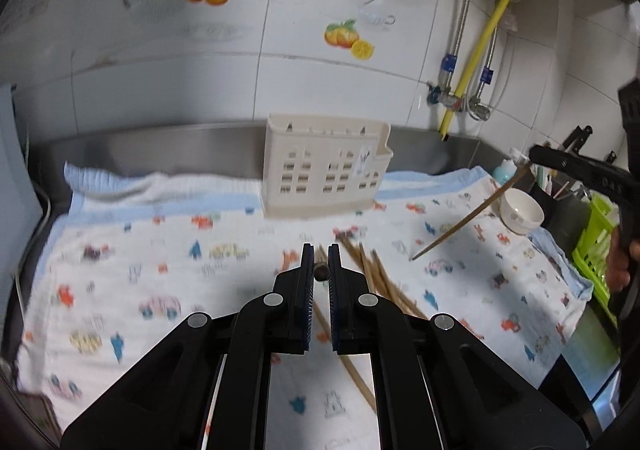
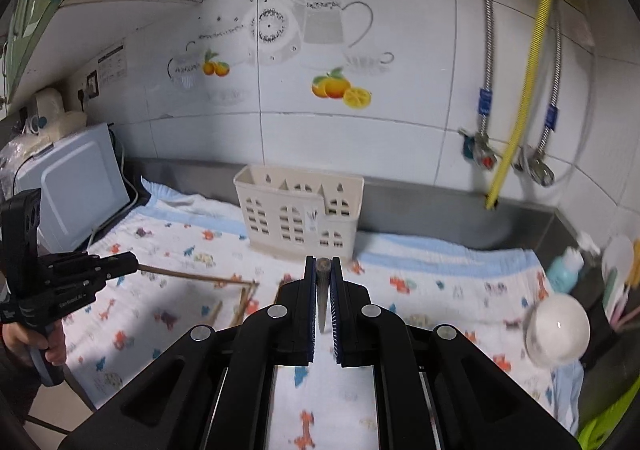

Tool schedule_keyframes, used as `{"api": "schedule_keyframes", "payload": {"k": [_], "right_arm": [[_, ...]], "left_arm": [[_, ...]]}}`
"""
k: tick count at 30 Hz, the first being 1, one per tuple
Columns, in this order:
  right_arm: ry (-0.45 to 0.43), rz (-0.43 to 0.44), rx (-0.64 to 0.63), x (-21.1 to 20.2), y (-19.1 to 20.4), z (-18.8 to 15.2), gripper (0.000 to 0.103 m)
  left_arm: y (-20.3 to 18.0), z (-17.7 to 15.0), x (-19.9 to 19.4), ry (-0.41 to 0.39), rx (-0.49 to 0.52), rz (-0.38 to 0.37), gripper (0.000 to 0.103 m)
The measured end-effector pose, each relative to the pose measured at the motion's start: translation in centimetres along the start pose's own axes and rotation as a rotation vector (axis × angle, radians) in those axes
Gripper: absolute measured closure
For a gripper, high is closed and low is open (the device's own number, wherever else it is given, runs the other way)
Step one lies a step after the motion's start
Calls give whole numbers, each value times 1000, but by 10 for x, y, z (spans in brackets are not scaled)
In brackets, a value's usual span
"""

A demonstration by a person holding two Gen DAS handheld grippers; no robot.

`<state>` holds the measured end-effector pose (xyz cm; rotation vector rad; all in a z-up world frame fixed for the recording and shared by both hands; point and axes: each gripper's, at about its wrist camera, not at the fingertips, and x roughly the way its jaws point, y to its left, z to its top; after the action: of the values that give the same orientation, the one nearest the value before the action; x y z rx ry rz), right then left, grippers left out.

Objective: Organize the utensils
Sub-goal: 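Lift the left tool's chopstick into the white holder while the right tool drops its own there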

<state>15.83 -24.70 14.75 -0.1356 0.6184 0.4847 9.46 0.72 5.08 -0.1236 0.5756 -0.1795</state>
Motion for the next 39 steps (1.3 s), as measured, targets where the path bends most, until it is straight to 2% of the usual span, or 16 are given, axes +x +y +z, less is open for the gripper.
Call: {"api": "schedule_keyframes", "payload": {"k": [12,17,21,26,30,31,33,34,35,39], "right_arm": [[-87,-8,18,26,-21,100,97],[-69,-25,34,55,-30,126,97],[-32,-33,39,80,-32,132,97],[35,-33,39,112,-34,122,96],[54,-30,35,122,-35,113,96],[52,-31,32,121,-36,111,95],[45,-40,21,119,-36,110,84],[39,-45,15,116,-37,109,74],[29,-52,10,112,-37,107,70],[6,-49,5,95,-38,102,70]], "left_arm": [[5,71,17,-23,54,-30,98],[3,105,9,-66,78,-47,98],[-1,136,-8,-139,107,-35,98],[-11,175,-28,-260,134,-10,98],[-16,193,-23,-319,138,23,98],[-16,195,-19,-320,136,29,98],[-15,199,-5,-314,131,37,98],[-14,200,2,-301,127,43,98],[-13,201,9,-289,121,45,98],[-5,201,38,-229,100,37,98]]}}
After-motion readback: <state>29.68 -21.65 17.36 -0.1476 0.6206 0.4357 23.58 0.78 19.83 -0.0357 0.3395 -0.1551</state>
